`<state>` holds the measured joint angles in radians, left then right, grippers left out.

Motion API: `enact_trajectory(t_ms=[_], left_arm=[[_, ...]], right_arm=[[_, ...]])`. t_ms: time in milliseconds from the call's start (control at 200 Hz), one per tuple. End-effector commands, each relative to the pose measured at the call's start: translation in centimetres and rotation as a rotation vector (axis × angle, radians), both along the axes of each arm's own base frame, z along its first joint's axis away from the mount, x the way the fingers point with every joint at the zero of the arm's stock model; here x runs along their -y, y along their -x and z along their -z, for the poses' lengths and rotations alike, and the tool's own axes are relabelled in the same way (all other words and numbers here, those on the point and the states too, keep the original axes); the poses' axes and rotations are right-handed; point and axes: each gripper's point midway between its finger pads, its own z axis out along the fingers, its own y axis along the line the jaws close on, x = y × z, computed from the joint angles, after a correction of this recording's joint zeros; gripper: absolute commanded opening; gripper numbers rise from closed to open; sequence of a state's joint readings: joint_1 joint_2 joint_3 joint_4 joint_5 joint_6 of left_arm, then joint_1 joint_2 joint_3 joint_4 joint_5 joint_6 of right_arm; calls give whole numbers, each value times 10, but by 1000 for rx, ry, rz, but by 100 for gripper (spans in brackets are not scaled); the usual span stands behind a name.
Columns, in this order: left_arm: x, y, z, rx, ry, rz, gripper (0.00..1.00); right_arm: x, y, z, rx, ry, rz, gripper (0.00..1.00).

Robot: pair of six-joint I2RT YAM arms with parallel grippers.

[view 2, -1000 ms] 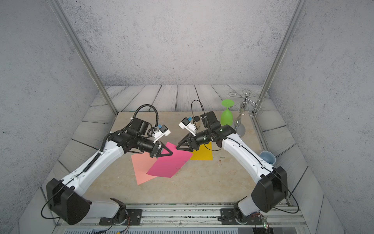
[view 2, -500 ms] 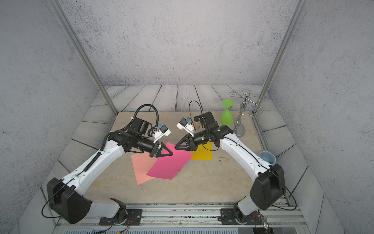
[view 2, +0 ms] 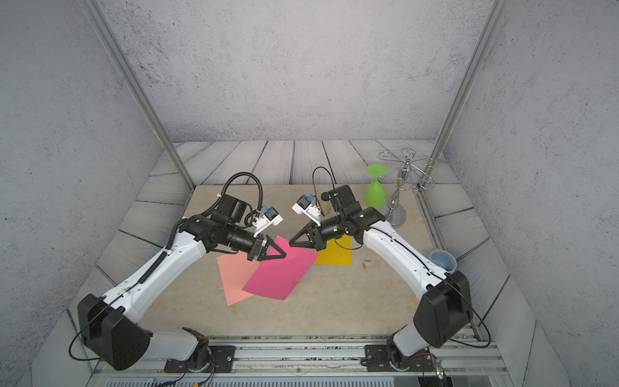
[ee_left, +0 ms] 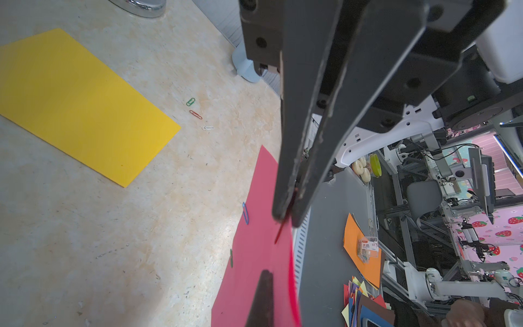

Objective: Unclip the paperclips from the documents
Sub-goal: Remove the paper clip from the document.

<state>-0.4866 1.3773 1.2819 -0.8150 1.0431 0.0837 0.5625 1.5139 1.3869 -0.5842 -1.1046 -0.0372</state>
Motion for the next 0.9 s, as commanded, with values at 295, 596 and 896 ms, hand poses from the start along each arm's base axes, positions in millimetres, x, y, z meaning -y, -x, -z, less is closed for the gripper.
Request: enact_trajectory(t_ms=[295,596,896], left_arm=[[0,9,-9,29,33,36,0],[-3,14,-6,24,22,35,0],[-5,17,-4,21,14,35,0]], right_arm=[[0,8,2,-20,-11,-28,2],[0,6,-2,-4,-17,-11,4],[2,6,-6,3,-22,-4,5]])
